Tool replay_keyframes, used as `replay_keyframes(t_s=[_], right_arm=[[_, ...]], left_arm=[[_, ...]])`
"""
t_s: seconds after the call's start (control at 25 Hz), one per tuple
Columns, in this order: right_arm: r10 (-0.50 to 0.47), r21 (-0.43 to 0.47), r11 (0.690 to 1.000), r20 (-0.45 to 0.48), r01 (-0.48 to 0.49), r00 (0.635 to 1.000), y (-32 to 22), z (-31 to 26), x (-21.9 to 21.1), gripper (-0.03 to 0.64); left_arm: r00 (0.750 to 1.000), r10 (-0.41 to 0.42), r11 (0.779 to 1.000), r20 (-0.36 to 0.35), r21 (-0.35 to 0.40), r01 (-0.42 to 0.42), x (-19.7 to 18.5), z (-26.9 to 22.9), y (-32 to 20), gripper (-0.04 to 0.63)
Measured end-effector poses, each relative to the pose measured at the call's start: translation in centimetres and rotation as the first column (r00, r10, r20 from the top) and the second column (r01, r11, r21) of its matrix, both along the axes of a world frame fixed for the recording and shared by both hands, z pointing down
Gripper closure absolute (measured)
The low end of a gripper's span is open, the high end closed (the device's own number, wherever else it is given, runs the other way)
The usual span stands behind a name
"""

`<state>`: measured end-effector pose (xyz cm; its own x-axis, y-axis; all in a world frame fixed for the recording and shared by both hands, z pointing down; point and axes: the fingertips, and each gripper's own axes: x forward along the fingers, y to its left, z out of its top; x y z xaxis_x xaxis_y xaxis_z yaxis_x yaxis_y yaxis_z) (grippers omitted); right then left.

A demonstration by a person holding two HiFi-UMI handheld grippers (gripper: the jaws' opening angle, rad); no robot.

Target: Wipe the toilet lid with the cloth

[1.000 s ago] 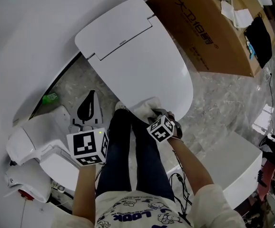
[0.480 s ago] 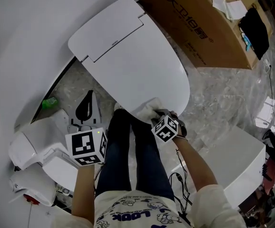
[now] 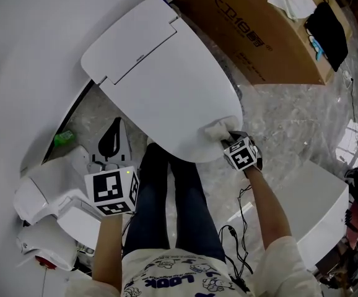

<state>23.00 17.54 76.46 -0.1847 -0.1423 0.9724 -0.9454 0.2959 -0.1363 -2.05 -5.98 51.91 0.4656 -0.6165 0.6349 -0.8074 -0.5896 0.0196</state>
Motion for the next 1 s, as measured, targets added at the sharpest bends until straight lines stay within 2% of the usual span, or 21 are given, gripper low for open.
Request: replay_keyframes(t_s=[0.4, 0.64, 0.84, 1.0], right_arm=[[0.142, 0.022, 0.990, -0.033, -0.141, 0.989, -0.8, 0.1, 5.5, 0.506], [0.193, 0.025, 0.981, -0.025, -0.192, 0.981, -0.9, 0.1, 6.2, 0.506], [0.327, 0.038, 0.944, 0.036, -0.329, 0.944, -1.4, -0.9, 6.5, 0.506], [0.358, 0.080, 0.930, 0.026, -0.358, 0.934, -1.8, -3.3, 7.4, 0.505]], left_arm=[[1.000, 0.022, 1.000, 0.010, 0.000, -0.022, 2.3, 0.1, 0.1, 0.586], [1.000, 0.025, 1.000, 0.011, 0.002, -0.025, 3.2, 0.0, 0.3, 0.586], [1.000, 0.026, 1.000, 0.003, 0.010, -0.026, 3.8, -0.5, 0.2, 0.586], [1.000, 0.015, 0.999, -0.023, 0.033, -0.015, 4.3, -2.4, -0.4, 0.586]])
